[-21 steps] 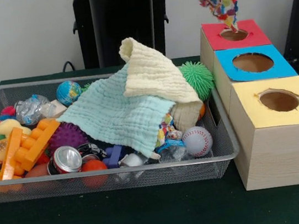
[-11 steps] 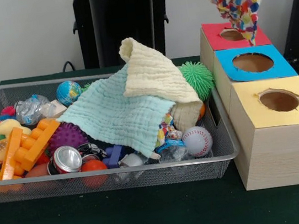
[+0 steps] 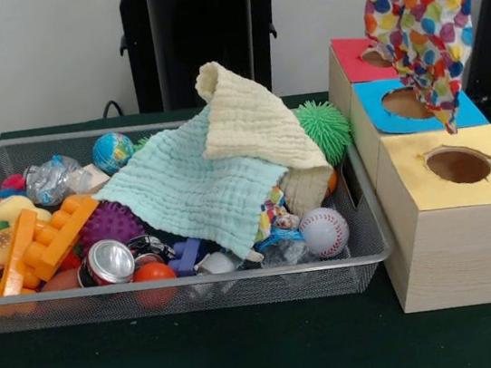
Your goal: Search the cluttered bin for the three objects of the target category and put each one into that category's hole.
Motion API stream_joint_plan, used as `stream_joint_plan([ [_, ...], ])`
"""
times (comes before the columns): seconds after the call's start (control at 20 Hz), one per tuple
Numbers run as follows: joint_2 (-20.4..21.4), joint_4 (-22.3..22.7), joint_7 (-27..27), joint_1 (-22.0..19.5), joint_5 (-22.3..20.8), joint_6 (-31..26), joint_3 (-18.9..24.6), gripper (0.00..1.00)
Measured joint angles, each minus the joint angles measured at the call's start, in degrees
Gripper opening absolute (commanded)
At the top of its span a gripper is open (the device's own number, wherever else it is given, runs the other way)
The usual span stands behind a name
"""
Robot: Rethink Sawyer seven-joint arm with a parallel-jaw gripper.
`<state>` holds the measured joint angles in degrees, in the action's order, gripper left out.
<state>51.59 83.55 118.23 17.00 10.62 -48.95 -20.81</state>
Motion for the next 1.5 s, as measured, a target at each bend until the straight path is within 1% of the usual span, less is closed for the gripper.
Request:
stream_joint_plan([
  [0.15, -1.6, 0.0, 0.0, 0.2, 1.0, 2.8, 0.1, 0.0],
  [0.7, -5.8, 0.0, 0.0, 0.4, 4.3, 8.6, 0.1, 0.0],
  [1.05, -8.2, 0.5, 0.0, 0.9, 6.6, 13.8, 0.3, 0.0],
  [1.5, -10.5, 2.0, 0.0, 1.4, 9.5, 18.9, 0.9, 0.0],
])
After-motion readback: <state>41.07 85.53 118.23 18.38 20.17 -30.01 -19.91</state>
